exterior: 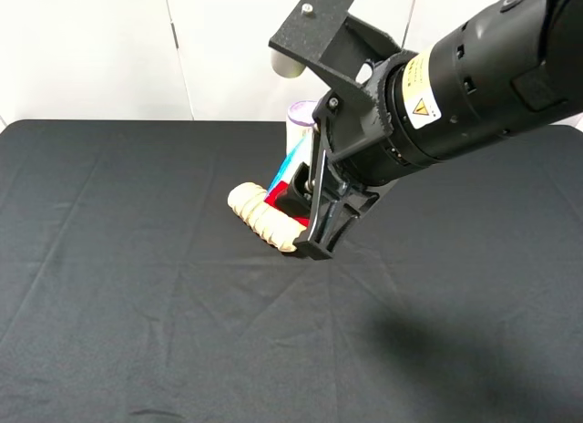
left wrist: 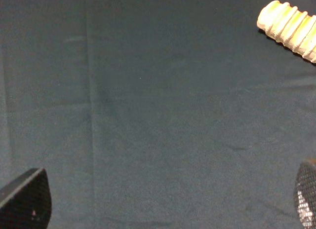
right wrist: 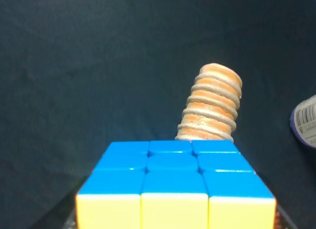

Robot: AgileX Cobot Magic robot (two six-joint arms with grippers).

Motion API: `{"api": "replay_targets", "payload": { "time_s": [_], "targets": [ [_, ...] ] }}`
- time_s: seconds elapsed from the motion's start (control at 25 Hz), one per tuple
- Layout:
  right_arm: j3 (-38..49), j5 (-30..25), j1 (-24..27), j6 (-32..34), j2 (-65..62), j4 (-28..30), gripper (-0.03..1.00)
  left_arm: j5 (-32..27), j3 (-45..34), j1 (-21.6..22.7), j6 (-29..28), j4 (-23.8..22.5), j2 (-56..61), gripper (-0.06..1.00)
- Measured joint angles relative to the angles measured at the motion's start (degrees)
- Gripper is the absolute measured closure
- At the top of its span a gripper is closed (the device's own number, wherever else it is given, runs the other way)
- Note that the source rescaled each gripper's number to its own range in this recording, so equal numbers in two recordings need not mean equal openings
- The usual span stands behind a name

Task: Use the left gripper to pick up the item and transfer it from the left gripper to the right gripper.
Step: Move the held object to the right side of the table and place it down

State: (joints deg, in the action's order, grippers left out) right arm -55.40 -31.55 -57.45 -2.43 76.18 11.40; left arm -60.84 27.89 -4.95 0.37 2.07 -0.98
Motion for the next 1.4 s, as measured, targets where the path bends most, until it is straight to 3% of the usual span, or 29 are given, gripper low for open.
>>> {"api": "replay_targets", "payload": {
  "time_s": [0.24, 0.44, 0.6, 0.88, 1.16, 1.4],
  "targets": [
    [0.0, -1.3, 0.0, 0.6, 0.0, 0.0, 0.93, 0.0, 0.0, 0.0, 0.3, 0.1, 0.0, -0.01],
    [0.0, -8.6, 1.8, 4.8, 0.0, -0.1, 0.93, 0.0, 0.0, 0.0, 0.3, 0.1, 0.0, -0.01],
    [0.0, -12.7, 8.3, 6.1, 0.0, -0.1, 0.93, 0.0, 0.0, 0.0, 0.3, 0.1, 0.0, -0.01],
    [0.0, -12.8, 22.5, 6.0, 0.0, -1.4, 0.93, 0.0, 0.0, 0.0, 0.3, 0.1, 0.0, -0.01],
    [0.0, -10.8, 37.5, -2.7, 4.5, -9.8, 0.93, 0.0, 0.0, 0.4, 0.3, 0.1, 0.0, -0.01],
    [0.0, -6.2, 41.6, -5.0, 13.5, -13.5, 0.93, 0.0, 0.0, 5.8, 0.3, 0.1, 0.0, -0.01]
  ]
}}
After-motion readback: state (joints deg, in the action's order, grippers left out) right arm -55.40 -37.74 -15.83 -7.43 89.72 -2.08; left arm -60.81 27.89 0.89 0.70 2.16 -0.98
